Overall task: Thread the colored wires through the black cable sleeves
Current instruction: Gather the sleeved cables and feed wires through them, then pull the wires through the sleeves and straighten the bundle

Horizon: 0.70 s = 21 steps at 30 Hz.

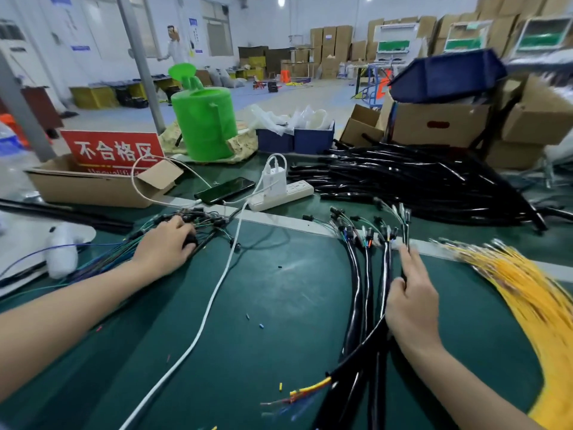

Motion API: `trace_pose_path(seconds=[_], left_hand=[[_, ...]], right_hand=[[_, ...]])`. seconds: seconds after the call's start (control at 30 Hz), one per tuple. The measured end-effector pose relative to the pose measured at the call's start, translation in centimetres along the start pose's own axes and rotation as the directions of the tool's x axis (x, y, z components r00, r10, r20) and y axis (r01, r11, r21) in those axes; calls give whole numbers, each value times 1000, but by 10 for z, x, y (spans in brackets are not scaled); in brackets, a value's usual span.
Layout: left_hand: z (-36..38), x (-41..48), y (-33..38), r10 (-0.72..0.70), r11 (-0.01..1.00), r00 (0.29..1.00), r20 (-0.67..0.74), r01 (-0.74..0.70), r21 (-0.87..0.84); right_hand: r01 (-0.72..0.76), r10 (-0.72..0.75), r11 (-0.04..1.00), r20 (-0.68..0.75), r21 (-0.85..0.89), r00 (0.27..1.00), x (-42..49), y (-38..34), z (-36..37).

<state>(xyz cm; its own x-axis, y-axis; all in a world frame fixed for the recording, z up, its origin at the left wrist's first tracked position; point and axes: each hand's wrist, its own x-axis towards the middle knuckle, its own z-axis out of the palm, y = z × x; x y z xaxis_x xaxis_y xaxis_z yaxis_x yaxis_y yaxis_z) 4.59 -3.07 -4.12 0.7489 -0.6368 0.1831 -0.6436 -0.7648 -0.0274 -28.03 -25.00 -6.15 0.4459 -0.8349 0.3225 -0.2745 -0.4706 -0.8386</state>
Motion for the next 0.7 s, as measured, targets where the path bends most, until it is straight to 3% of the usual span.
trace_pose_path(seconds=[0.2, 0.4, 0.6, 0.7], left_hand=[[-2, 4, 6, 67, 997, 996, -52, -69, -38], [-3, -5, 10, 170, 973, 965, -199, -197, -122], [1, -9, 15, 69, 942, 995, -77, -90, -324], [-2, -15, 6, 34, 941, 999, -27, -41, -335]], right_hand=[[55, -45, 996, 128, -74, 991, 3, 3, 4], [33, -21, 995, 119, -98, 993, 2, 5, 5], [1, -1, 1000, 87, -4, 996, 4, 5, -1], [0, 0, 1000, 79, 4, 997, 4, 7, 0]])
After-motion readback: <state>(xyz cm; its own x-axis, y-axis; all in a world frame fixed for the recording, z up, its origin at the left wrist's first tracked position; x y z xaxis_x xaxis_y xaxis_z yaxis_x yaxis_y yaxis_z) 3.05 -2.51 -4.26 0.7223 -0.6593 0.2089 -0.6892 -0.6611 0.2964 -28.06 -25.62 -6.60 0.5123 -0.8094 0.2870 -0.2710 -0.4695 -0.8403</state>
